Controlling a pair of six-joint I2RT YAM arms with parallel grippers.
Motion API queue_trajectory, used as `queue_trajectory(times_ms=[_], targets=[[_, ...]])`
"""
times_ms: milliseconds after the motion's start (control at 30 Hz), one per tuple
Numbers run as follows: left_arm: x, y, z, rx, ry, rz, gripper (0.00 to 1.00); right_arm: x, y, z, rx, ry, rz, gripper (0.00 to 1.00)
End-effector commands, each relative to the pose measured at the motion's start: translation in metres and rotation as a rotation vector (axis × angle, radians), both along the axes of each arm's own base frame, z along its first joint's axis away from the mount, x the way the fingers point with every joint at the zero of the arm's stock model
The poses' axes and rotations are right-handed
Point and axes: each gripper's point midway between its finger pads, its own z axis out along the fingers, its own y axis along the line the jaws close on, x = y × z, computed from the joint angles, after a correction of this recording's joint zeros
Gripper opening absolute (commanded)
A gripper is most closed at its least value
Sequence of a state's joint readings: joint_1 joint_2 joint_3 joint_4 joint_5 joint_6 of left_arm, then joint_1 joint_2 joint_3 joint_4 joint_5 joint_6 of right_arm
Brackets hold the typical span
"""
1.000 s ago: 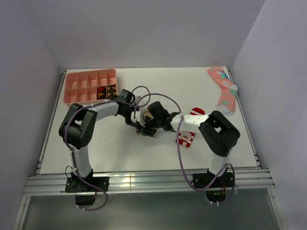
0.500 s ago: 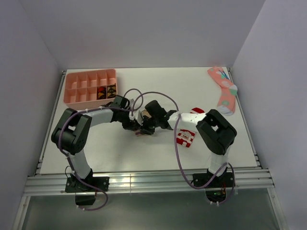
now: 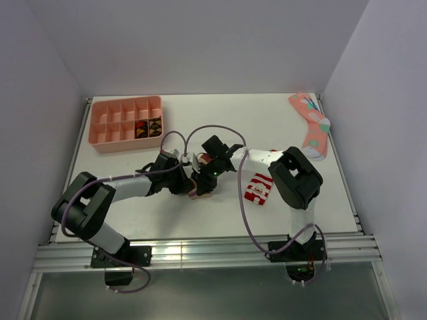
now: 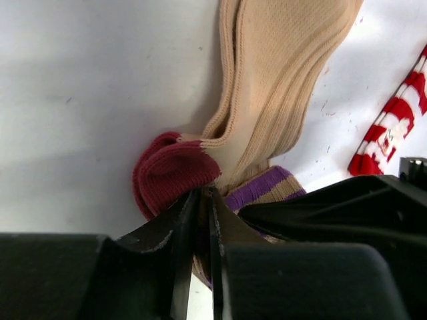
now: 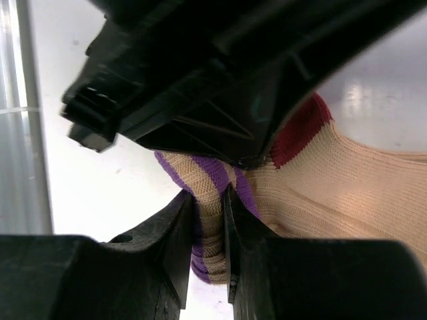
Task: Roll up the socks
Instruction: Roll the sock at the center of the board.
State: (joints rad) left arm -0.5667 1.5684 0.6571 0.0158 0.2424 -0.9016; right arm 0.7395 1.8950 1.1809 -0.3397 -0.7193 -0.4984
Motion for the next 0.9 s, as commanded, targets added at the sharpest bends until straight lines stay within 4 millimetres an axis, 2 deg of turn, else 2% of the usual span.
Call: queue_trajectory(times_ms=[0, 300, 533, 600, 667, 767, 800, 867], targets=[[-0.003, 0.023, -0.017, 0.12, -0.049, 0.088, 0.2, -0.011, -0.006, 0.005, -0.019, 0.159, 0.004, 0.22], [0.009, 0.026, 0.013, 0.073, -0.211, 0.161, 0.25, -0.009, -0.009, 0.0, -0.05, 0.271, 0.021, 0.22], [0.019, 0.037, 0.049, 0.043, -0.394, 0.224, 0.32, -0.01, -0.009, -0.004, -0.071, 0.347, 0.035, 0.22], [0.017, 0.038, 0.055, 0.039, -0.446, 0.206, 0.35, -0.01, -0.008, -0.006, -0.08, 0.368, 0.036, 0.22], [0.018, 0.033, 0.068, 0.004, -0.518, 0.191, 0.38, -0.009, -0.006, -0.004, -0.075, 0.38, 0.042, 0.22], [0.011, 0.03, 0.073, -0.017, -0.599, 0.151, 0.43, -0.006, -0.003, -0.005, -0.078, 0.415, 0.045, 0.23], [0.007, 0.033, 0.066, -0.001, -0.611, 0.132, 0.44, -0.01, -0.006, -0.009, -0.101, 0.45, 0.044, 0.23], [0.004, 0.03, 0.066, -0.013, -0.642, 0.107, 0.45, -0.009, -0.002, -0.005, -0.086, 0.46, 0.068, 0.23]])
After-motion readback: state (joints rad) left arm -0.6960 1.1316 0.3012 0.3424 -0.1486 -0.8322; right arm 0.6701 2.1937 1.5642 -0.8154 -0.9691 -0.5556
